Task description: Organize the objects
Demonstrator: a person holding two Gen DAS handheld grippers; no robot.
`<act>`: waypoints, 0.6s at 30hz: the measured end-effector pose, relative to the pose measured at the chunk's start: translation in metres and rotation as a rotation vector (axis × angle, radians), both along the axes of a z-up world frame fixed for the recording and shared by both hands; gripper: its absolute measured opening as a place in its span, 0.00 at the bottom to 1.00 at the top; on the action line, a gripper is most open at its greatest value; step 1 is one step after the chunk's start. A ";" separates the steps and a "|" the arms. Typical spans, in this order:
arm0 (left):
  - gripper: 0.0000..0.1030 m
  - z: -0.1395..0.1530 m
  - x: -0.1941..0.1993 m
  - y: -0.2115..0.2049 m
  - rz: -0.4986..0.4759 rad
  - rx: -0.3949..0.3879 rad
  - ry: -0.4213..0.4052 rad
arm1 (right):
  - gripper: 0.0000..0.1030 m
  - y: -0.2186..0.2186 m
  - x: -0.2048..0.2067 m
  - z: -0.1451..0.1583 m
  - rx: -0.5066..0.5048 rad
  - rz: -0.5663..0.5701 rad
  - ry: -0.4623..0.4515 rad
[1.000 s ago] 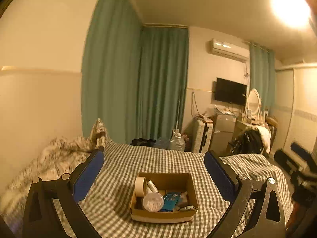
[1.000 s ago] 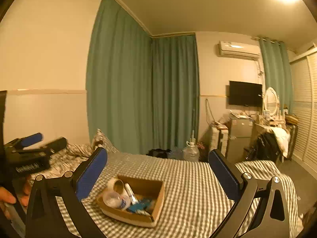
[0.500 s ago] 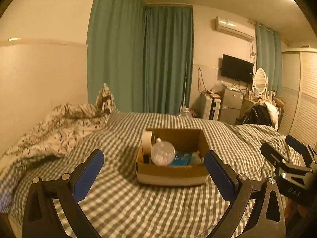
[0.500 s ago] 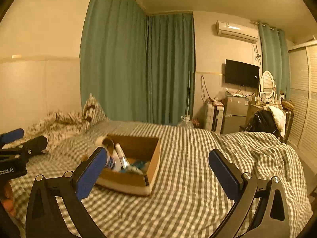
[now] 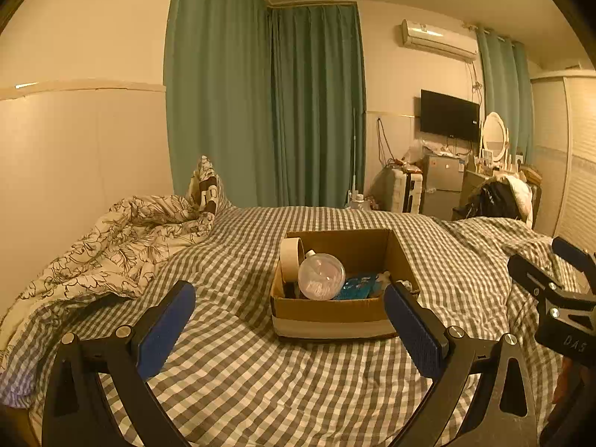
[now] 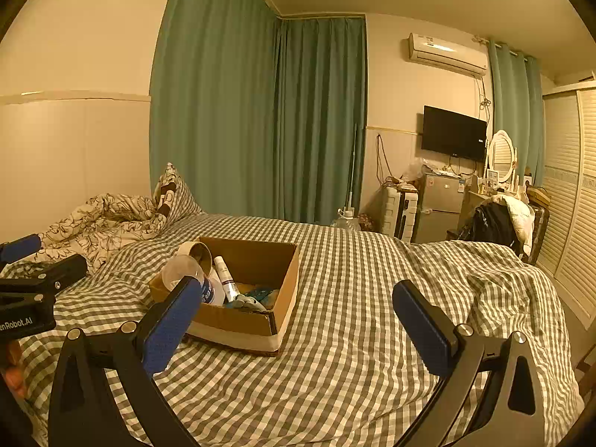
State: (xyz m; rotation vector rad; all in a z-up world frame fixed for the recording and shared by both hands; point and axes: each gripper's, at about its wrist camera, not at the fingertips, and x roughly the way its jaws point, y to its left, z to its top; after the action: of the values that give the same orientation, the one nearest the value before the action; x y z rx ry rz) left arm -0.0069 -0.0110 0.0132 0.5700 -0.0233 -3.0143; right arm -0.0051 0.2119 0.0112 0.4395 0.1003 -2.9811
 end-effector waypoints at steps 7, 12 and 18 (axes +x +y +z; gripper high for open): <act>1.00 -0.001 -0.001 0.000 0.001 -0.008 -0.010 | 1.00 -0.003 0.002 0.001 0.007 0.008 -0.004; 1.00 -0.001 -0.001 -0.001 -0.003 -0.001 -0.013 | 1.00 -0.005 0.002 0.001 0.011 0.009 -0.006; 1.00 -0.003 -0.003 -0.001 -0.001 0.002 -0.024 | 1.00 -0.006 0.001 0.001 0.002 0.012 -0.012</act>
State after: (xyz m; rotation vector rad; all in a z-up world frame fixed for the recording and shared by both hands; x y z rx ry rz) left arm -0.0099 -0.0118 0.0102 0.6070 -0.0219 -3.0085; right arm -0.0039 0.2056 0.0119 0.4546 0.1050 -2.9663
